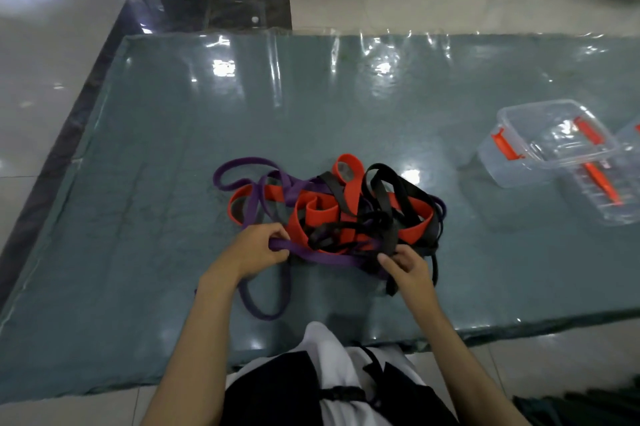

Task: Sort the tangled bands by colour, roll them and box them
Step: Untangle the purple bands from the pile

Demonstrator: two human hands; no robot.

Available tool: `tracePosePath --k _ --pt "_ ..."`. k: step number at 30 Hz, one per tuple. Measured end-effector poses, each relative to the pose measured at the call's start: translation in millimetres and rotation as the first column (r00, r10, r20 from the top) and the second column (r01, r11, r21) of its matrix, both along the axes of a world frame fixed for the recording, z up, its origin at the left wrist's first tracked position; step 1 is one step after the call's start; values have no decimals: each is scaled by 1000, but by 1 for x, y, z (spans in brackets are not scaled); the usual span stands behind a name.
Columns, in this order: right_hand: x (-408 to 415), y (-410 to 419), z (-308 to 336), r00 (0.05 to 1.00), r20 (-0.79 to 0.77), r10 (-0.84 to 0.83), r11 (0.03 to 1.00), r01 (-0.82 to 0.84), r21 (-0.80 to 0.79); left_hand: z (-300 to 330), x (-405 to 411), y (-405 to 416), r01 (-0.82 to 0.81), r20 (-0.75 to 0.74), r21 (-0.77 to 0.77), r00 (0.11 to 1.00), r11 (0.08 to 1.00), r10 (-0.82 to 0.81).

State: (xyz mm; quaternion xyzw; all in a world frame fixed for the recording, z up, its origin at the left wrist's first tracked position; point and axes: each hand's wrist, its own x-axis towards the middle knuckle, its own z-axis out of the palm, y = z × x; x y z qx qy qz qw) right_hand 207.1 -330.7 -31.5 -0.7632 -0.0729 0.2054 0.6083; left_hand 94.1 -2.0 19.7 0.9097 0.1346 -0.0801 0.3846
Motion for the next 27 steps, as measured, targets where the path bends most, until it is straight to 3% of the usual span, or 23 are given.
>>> tracePosePath --k 3,8,11,13,15,17,20,23,27 --pt "8 -2 3 992 -54 -113 992 116 57 5 0 2 27 -47 6 999 1000 -26" --pt "11 7 8 996 -6 -91 996 91 -2 11 6 4 23 -77 -58 997 998 -27" --pt "14 13 14 971 83 225 970 -216 -113 18 11 1 -26 -38 -114 999 993 21" --pt "11 20 15 886 10 464 861 -448 -241 24 17 -2 -23 -42 -147 999 989 18" --pt "6 25 10 850 -64 523 818 -521 -244 28 23 -6 17 -94 -138 995 990 -30" --pt "2 25 5 911 -53 410 895 -413 -169 29 27 -8 59 -184 -111 980 992 -79" --pt "4 9 -2 998 -29 46 998 -47 -35 25 27 -7 88 -272 -93 956 992 -111" --pt "13 -17 -9 961 31 -273 953 275 -127 21 25 -7 73 -272 -106 957 992 -100" --pt "14 -32 -17 921 97 -376 899 388 -204 22 31 -15 85 -184 -40 979 996 -91"
